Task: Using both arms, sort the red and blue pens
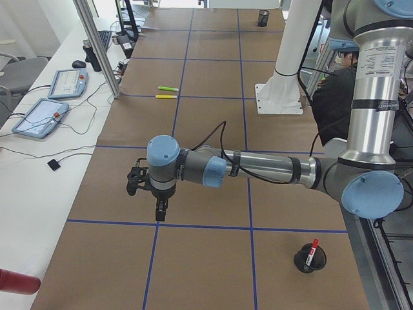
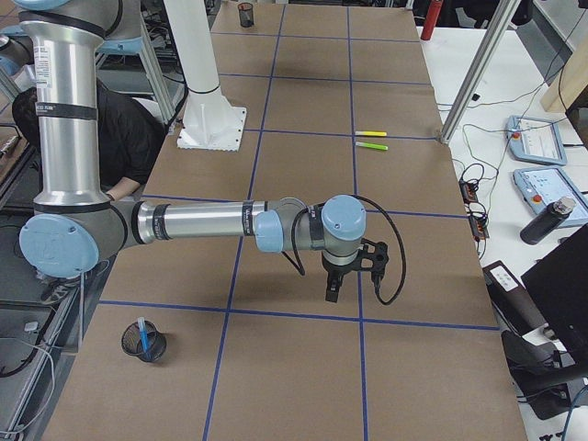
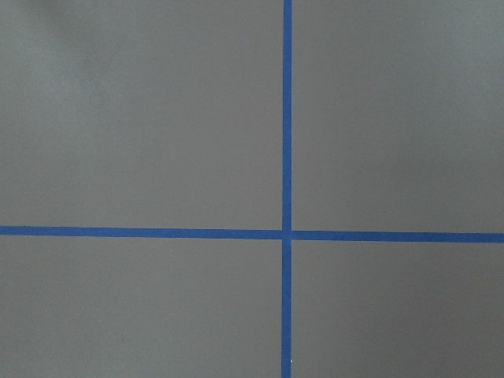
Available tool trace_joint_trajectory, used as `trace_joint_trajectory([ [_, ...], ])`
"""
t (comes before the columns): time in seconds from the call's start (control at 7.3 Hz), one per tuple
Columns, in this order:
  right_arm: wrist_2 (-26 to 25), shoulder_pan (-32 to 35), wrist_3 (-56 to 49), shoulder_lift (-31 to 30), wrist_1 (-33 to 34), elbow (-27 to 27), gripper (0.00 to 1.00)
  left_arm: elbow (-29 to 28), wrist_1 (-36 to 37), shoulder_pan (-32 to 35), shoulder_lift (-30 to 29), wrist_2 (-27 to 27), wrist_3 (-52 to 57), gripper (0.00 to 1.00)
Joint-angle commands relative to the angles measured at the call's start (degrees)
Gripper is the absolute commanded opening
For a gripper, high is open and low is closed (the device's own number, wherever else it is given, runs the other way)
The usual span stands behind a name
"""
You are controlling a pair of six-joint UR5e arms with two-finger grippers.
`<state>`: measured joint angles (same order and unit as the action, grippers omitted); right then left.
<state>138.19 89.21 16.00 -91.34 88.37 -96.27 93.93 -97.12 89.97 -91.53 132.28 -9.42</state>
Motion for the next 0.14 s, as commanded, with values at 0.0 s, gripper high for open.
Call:
trace_joint_trajectory([
  [0.0, -0.03, 0.00, -0.01, -0.24, -0.03, -0.05, 1.00, 0.02, 0.00, 0.03, 0.04, 0.00, 0.01, 1.00],
])
